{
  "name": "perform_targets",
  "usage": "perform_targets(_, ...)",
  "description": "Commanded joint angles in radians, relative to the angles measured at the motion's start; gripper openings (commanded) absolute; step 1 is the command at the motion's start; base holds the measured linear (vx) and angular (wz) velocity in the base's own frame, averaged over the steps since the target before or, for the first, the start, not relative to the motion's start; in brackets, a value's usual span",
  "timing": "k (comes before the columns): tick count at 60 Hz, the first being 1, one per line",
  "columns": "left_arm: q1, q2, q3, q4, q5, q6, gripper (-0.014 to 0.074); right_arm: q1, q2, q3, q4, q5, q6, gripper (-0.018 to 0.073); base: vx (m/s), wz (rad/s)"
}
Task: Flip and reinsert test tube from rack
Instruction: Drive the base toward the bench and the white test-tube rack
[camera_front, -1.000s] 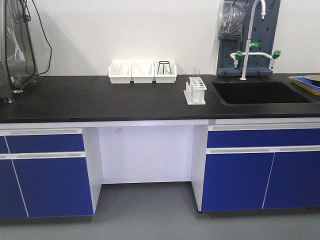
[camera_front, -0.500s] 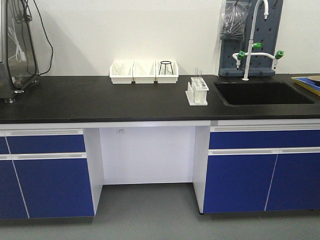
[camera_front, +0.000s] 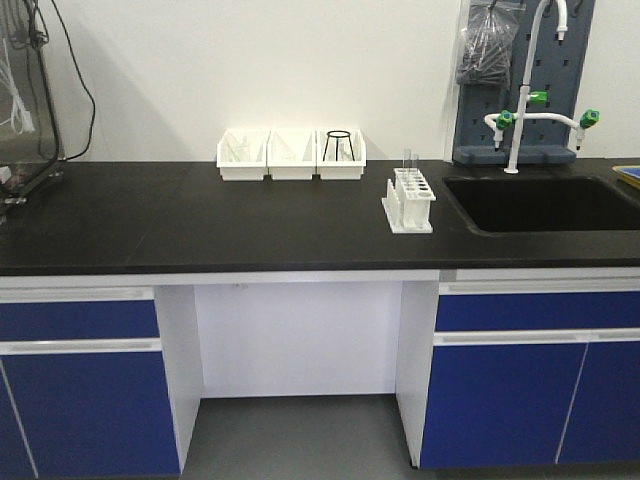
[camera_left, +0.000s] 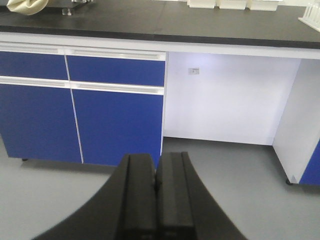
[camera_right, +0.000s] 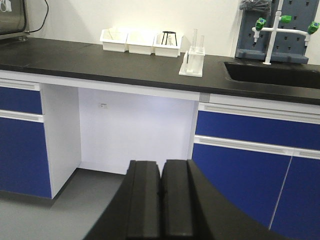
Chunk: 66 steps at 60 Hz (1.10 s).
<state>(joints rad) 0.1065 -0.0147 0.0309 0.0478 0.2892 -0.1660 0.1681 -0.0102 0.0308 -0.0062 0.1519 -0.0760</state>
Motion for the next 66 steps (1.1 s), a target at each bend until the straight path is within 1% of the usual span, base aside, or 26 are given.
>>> perform_targets(1, -0.007, -0.003, 0.002, -0.004, -0.088, 0.000, -0.0006, 0.004, -0.011, 0.000, -0.003, -0.088, -0.006, -0.0012, 0.42, -0.01)
perform_targets(36, -0.007, -0.003, 0.002, -0.004, -0.088, 0.000, -0.0006, 0.004, -0.011, 0.000, -0.003, -0.088, -0.006, -0.0012, 0.49, -0.03)
perform_targets(66, -0.007, -0.003, 0.002, -0.004, -0.088, 0.000, -0.0006, 0.004, -0.011, 0.000, -0.003, -0.088, -0.006, -0.0012, 0.54, 0.06)
